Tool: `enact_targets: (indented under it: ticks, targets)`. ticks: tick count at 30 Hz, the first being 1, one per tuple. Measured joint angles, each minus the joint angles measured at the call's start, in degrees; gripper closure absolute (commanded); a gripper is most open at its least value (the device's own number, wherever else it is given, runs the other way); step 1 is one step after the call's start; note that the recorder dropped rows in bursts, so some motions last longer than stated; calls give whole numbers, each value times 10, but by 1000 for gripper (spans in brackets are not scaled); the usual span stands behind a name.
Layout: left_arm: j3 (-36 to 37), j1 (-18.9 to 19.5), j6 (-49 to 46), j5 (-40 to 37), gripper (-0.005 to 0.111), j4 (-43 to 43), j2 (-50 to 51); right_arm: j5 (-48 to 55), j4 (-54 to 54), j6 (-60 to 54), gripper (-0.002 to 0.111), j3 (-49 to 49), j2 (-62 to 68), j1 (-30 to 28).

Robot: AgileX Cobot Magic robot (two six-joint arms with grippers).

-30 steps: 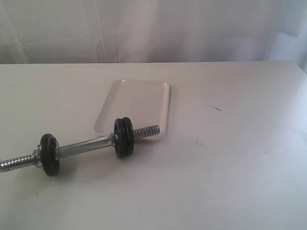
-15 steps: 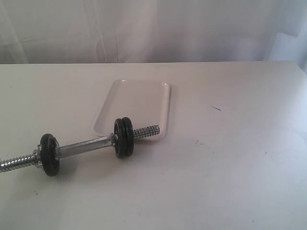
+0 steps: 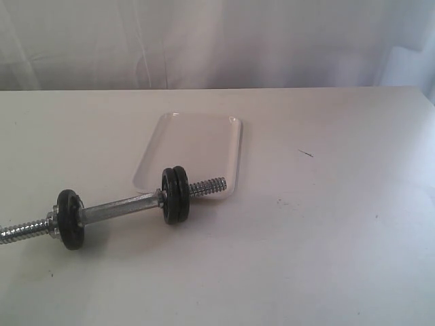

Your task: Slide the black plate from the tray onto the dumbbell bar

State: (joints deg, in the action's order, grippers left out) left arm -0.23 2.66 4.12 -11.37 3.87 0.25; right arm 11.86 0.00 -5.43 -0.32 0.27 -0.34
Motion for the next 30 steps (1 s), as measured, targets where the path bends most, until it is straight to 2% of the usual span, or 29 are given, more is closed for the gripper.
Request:
enact_targets:
  ticks: [30]
  targets:
    - [0, -8, -28, -2, 107, -30, 0, 0, 0, 0, 108, 0, 0, 0]
